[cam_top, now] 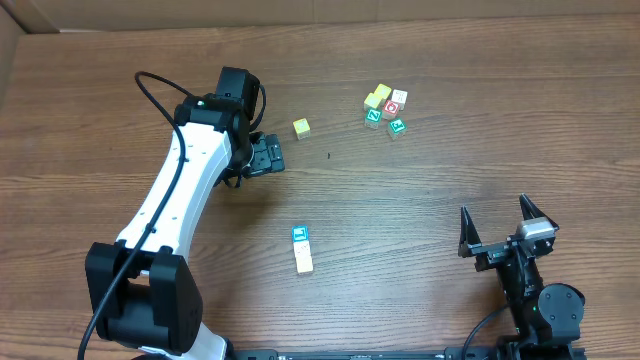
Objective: Flip 3 blocks
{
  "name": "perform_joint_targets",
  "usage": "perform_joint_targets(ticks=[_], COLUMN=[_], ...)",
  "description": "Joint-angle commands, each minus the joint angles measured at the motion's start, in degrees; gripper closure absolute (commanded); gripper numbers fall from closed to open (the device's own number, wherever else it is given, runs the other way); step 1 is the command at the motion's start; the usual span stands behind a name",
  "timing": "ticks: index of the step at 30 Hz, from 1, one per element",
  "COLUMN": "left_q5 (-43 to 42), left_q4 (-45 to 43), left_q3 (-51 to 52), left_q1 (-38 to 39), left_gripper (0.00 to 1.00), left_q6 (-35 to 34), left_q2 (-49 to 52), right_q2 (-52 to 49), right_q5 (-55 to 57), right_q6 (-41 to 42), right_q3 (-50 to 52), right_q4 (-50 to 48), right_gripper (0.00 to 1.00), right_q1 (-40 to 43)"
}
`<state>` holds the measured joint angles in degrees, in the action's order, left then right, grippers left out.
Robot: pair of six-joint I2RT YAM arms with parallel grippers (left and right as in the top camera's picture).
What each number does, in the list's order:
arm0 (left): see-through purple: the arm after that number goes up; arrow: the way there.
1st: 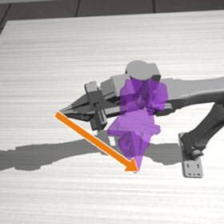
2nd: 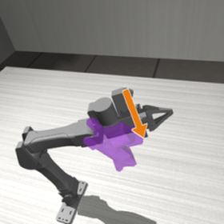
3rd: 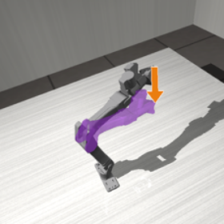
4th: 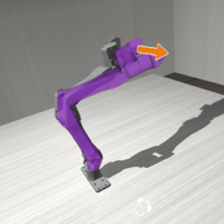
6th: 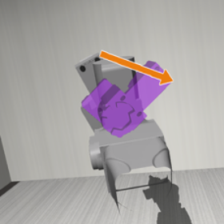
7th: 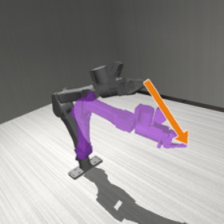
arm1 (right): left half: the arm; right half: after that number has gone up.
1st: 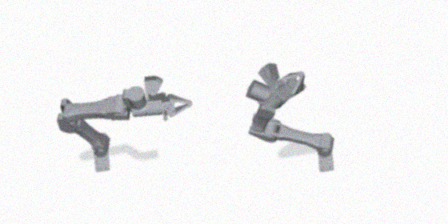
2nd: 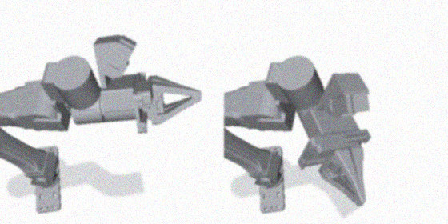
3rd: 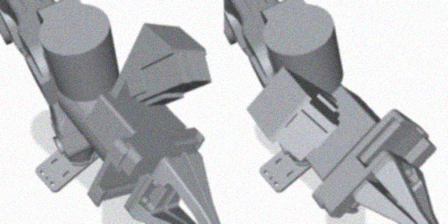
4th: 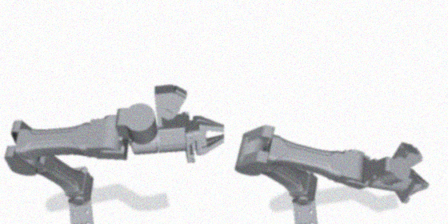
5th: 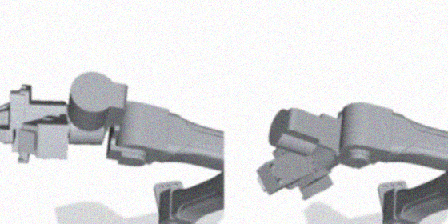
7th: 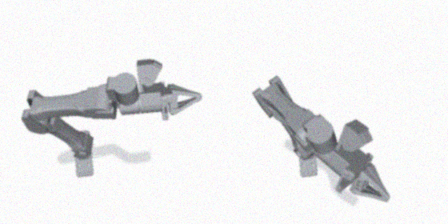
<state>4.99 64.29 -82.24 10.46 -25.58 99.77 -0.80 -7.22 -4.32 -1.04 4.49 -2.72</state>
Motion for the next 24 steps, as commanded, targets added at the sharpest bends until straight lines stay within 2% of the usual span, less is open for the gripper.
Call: perform_joint_targets(ticks=[1,24], left_q5=[0.55,0.52], left_q4=[-0.04,-0.04], left_q3=[-0.74,-0.74], left_q1=[0.07,0.17], left_gripper=[0.00,0.01], left_q6=[-0.20,-0.20], left_q2=[0.26,-0.55], right_q2=[0.63,0.63], right_q5=[-0.13,-0.13], right_q6=[-0.24,-0.24], right_q3=[0.59,0.59], right_q4=[-0.37,-0.37], right_gripper=[0.00,0.00], right_q1=[-0.22,-0.22])
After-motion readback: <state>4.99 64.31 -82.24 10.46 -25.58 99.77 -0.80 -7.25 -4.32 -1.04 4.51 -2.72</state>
